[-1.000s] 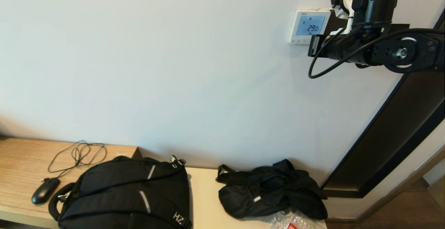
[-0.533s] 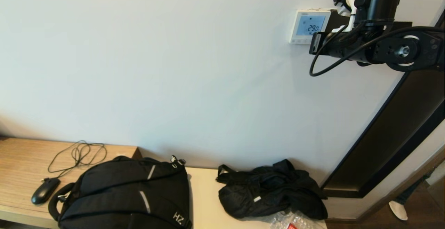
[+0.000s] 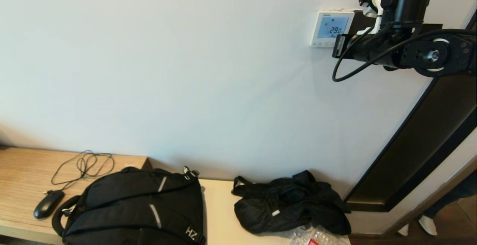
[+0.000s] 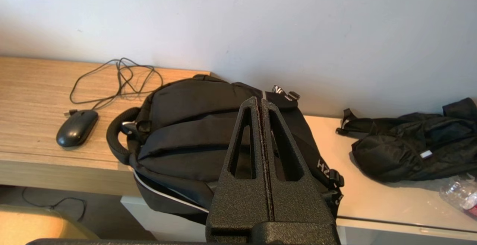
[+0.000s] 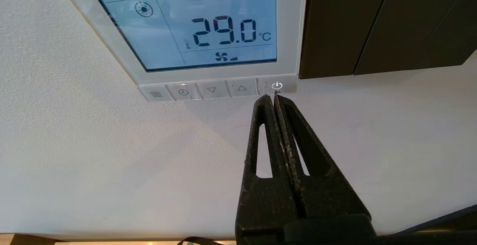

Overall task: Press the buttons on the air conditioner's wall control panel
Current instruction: Turn off the central air conditioner

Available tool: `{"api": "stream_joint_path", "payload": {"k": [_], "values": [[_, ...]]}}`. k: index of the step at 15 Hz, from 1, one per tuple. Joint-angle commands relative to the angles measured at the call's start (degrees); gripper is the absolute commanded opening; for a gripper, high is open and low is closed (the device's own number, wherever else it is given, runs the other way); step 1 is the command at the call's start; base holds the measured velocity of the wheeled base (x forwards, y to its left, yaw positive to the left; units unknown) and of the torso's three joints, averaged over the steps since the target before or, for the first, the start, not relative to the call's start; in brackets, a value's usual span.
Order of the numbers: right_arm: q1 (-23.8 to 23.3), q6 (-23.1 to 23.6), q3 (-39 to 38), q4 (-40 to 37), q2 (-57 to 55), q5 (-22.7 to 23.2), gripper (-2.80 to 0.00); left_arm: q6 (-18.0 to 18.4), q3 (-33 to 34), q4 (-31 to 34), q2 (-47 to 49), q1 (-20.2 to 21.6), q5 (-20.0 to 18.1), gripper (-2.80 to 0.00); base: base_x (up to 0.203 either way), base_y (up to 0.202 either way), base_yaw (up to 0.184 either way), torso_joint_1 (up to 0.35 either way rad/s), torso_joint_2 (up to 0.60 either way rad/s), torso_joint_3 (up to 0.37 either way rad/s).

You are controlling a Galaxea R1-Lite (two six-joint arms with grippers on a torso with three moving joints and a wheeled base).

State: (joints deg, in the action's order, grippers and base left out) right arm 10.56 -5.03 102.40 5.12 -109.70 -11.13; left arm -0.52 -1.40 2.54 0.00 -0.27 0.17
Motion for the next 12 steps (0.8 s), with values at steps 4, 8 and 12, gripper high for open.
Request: {"api": "stream_joint_path", "payload": {"k": [4, 8, 12], "values": [[-0.2, -0.1, 0.0, 0.1, 0.1, 0.1, -2.8, 0.0, 0.0, 0.0, -0.1, 0.0, 0.0, -2.8, 0.0, 0.0, 0.0, 0.0, 0.0, 0.0], [-0.4, 0.0, 0.5, 0.1, -0.9, 0.1, -2.8, -0.1, 0.0, 0.0, -0.1, 0.0, 0.0, -2.8, 0.0, 0.0, 0.0, 0.0, 0.0, 0.0], [-0.5, 0.2, 0.4, 1.0, -1.5, 0.1, -2.8, 0.0, 0.0, 0.0, -0.1, 0.0, 0.1, -2.8, 0.0, 0.0, 0.0, 0.0, 0.0, 0.0]]}}
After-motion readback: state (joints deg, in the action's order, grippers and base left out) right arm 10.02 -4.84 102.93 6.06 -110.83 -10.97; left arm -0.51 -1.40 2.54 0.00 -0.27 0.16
